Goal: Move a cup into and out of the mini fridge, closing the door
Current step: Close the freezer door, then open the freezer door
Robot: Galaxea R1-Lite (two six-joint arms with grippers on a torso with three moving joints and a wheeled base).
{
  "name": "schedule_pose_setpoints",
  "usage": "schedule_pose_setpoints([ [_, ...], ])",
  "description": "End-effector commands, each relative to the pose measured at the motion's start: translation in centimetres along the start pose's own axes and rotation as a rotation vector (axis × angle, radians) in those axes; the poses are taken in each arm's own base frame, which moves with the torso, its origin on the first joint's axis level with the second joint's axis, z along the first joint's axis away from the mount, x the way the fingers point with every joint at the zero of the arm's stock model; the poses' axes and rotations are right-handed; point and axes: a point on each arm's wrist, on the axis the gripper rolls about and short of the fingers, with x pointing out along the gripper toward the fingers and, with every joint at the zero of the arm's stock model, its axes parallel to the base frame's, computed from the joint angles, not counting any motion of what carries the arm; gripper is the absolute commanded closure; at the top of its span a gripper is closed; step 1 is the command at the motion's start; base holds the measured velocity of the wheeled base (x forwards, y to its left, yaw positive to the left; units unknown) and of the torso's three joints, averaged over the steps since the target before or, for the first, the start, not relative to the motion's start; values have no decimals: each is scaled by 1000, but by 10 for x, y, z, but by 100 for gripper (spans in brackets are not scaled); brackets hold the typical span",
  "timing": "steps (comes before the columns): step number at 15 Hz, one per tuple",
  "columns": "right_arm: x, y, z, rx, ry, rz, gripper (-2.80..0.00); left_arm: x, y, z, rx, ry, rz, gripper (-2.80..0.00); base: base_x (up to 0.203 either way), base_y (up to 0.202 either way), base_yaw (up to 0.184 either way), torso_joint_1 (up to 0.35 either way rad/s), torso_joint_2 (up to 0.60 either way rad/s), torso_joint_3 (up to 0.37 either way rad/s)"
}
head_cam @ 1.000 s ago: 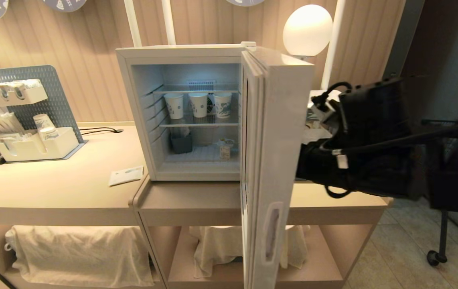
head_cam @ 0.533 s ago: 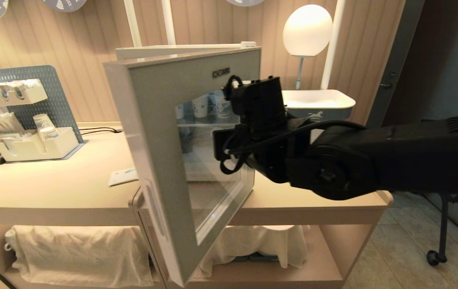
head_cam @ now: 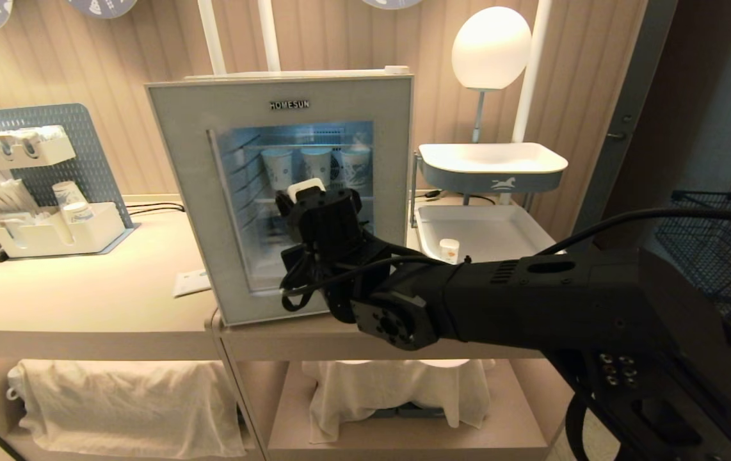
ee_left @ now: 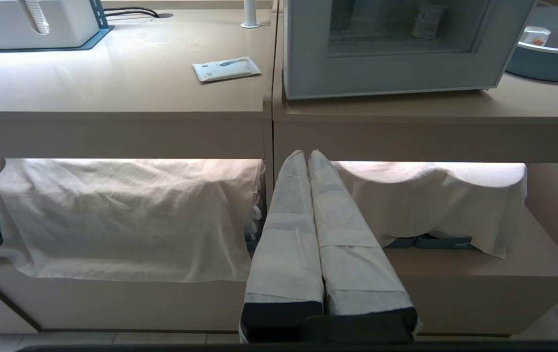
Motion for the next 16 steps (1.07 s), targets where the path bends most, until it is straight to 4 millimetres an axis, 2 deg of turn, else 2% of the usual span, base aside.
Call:
schedule_pose_setpoints([
  [1,1,1,-2,4,3,-9,0,0,0,0,0,1,1,0,0,0,0,0,0,0],
  [4,-14,-10,14,24,-14,-33,0,0,0,0,0,1,1,0,0,0,0,0,0,0],
  [6,-30,-25,28,40,-22,-50,0,0,0,0,0,1,1,0,0,0,0,0,0,0],
  [8,-55,-52,48,65,-41,-121,0,0,0,0,0,1,1,0,0,0,0,0,0,0],
  [9,-73,-72,62,87,-63,-181,0,0,0,0,0,1,1,0,0,0,0,0,0,0],
  [11,-118,-122,93,147,-117,-346,0,0,0,0,0,1,1,0,0,0,0,0,0,0],
  [13,-178,-180,117,218,-183,-519,0,0,0,0,0,1,1,0,0,0,0,0,0,0],
  [15,-254,-235,125,289,-259,-683,0,0,0,0,0,1,2,0,0,0,0,0,0,0],
  [16,-294,-256,122,321,-295,-764,0,0,0,0,0,1,1,0,0,0,0,0,0,0],
])
